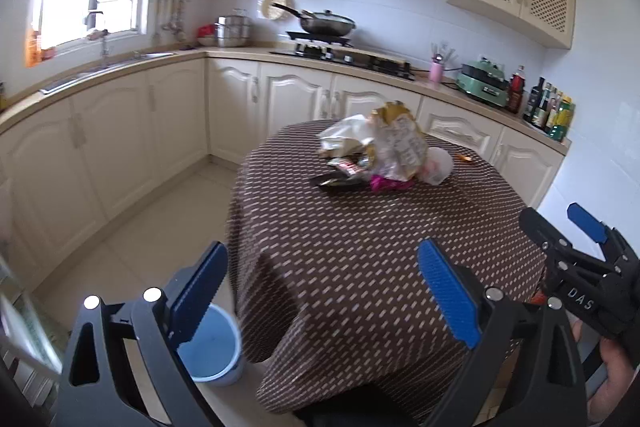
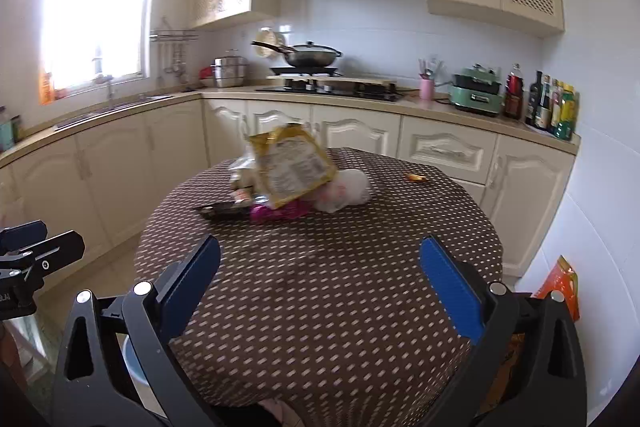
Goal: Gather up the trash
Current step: 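Grasp the gold snack bag with the left tool while the right tool grasps the white plastic bag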
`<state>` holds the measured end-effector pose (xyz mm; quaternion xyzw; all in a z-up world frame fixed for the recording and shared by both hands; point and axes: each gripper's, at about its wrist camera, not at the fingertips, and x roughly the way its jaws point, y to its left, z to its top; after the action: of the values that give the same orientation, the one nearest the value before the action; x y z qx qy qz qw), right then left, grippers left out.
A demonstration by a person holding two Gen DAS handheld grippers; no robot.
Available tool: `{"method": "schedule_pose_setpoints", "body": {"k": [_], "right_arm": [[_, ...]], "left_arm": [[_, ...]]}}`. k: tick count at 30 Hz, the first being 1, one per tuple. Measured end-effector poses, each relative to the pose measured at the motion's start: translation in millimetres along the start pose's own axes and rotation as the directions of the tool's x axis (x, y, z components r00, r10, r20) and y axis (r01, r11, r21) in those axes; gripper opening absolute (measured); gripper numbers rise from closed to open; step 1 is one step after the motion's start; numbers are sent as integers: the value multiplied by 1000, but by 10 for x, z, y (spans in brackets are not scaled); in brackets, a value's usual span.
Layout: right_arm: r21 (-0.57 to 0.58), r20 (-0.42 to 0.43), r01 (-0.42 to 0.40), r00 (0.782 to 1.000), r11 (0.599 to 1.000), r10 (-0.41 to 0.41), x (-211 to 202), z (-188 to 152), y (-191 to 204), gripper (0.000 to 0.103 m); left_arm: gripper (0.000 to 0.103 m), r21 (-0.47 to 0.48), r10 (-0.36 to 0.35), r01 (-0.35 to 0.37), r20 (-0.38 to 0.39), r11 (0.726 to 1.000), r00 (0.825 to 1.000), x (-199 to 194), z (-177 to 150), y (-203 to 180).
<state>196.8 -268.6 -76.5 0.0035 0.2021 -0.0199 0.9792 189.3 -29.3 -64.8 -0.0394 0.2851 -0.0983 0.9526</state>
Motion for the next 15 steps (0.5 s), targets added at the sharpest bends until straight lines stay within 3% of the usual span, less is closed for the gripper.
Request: {"method": "schedule_pose_setpoints", "body": {"k": [4, 10, 15], "right_arm": [[35, -22, 32, 999, 999, -31, 338, 73, -227, 96], [101, -83, 58, 995, 993, -49, 861, 169, -593, 96], [155, -132, 66, 990, 986, -45, 1222, 236, -833, 96]], "left_arm": [[94, 26, -77, 78, -40, 997, 996, 598, 287, -303], [94, 48, -122, 125, -61, 991, 991, 1316, 670, -667], [72, 57, -112, 118, -101, 991, 989, 1928, 887, -815]]}}
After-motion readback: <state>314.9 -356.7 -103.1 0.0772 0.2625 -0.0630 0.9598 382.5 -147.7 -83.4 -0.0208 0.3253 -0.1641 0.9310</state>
